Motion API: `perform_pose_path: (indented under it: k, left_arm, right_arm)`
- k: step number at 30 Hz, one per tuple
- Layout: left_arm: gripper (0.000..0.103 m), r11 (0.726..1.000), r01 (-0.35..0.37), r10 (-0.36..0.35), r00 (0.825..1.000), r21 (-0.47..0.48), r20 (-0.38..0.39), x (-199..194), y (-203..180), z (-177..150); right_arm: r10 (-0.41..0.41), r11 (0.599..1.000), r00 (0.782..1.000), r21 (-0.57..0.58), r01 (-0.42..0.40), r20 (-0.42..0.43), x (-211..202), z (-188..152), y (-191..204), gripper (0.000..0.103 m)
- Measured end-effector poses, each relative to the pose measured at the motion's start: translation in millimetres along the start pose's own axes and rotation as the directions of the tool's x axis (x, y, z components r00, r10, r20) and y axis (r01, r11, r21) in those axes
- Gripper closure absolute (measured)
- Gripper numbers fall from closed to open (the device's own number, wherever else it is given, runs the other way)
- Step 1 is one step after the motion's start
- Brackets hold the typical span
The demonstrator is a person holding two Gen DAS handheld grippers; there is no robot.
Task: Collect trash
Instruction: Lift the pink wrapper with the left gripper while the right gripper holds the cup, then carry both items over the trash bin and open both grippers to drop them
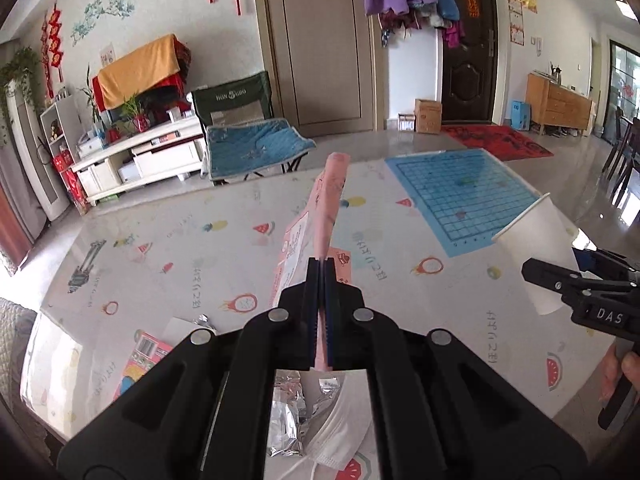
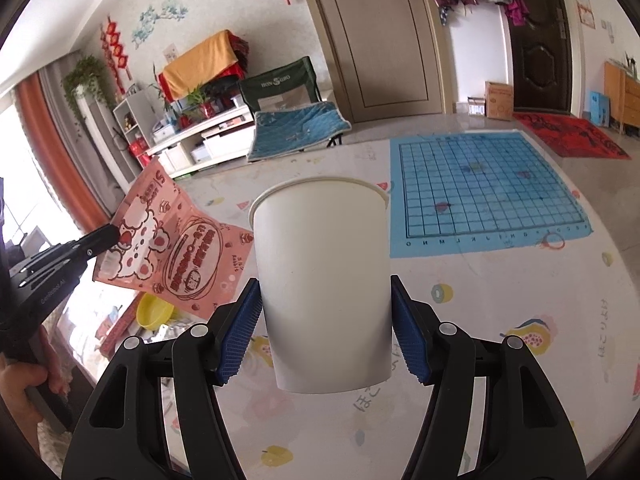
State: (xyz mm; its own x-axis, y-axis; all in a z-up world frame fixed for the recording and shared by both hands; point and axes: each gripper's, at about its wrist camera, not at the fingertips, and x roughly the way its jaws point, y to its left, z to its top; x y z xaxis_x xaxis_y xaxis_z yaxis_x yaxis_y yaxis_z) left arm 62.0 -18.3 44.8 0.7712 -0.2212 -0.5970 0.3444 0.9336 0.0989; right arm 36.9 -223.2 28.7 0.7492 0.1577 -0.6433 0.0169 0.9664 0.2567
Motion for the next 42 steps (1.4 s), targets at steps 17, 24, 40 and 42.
perform_pose_path:
  k: [17,24,40,42]
  left_arm:
    - [0.102,0.999,-0.018,0.013,0.992,0.041,0.127,-120.2,11.5,-9.4]
    - [0.102,0.999,-0.053,0.054,0.995,-0.009,0.083,-178.0,50.2,-73.8]
    - [0.102,0.940,-0.277,0.234,0.948,-0.199,-0.214,-236.2,174.0,-288.2]
    - [0.102,0.931,-0.289,0.232,0.939,-0.220,-0.252,-230.1,179.5,-309.4]
  right_arm:
    - [0.060,0.992,0.996,-0.111,-0.052,0.069,-115.0,0.9,76.2,0.039]
    - [0.166,0.961,0.985,-0.215,-0.173,-0.047,-134.6,-56.0,156.6,0.039]
    - [0.292,0.856,0.841,-0.269,-0.442,-0.455,-51.1,-240.8,355.3,0.039]
    - [0.273,0.862,0.817,-0.249,-0.442,-0.508,-31.8,-274.3,374.9,0.039]
